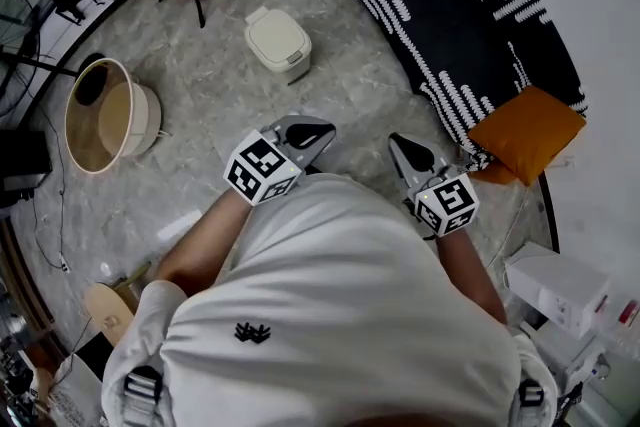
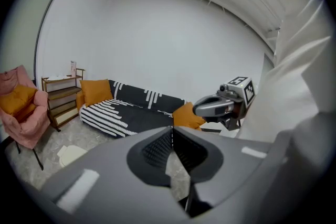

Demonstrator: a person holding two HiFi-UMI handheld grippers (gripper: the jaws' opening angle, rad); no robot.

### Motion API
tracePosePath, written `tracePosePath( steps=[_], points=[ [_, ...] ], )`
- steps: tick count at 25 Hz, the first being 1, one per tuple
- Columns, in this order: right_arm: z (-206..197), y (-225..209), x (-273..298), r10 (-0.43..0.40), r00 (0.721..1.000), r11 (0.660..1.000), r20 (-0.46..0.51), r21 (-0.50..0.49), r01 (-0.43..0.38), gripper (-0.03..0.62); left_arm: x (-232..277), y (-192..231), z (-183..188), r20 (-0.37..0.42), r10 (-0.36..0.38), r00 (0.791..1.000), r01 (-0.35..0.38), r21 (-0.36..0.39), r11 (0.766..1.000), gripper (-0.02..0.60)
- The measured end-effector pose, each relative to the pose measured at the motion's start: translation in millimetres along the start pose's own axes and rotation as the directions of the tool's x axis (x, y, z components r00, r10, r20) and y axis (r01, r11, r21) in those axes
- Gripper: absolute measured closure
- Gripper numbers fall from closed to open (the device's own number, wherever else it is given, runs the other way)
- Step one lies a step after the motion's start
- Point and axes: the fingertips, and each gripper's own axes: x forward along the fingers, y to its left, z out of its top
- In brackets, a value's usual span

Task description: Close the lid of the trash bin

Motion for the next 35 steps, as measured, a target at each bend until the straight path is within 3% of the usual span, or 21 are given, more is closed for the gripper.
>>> tracePosePath(
  steps=[35],
  points=[
    [-9.3,-10.1,5.2,0.019,1.0,1.0,-0.015,-0.004,-0.019,0.591,27.4,1.3,-10.0,-0.046,-0.016,0.999,0.016,-0.004,1.0,0.522]
  ],
)
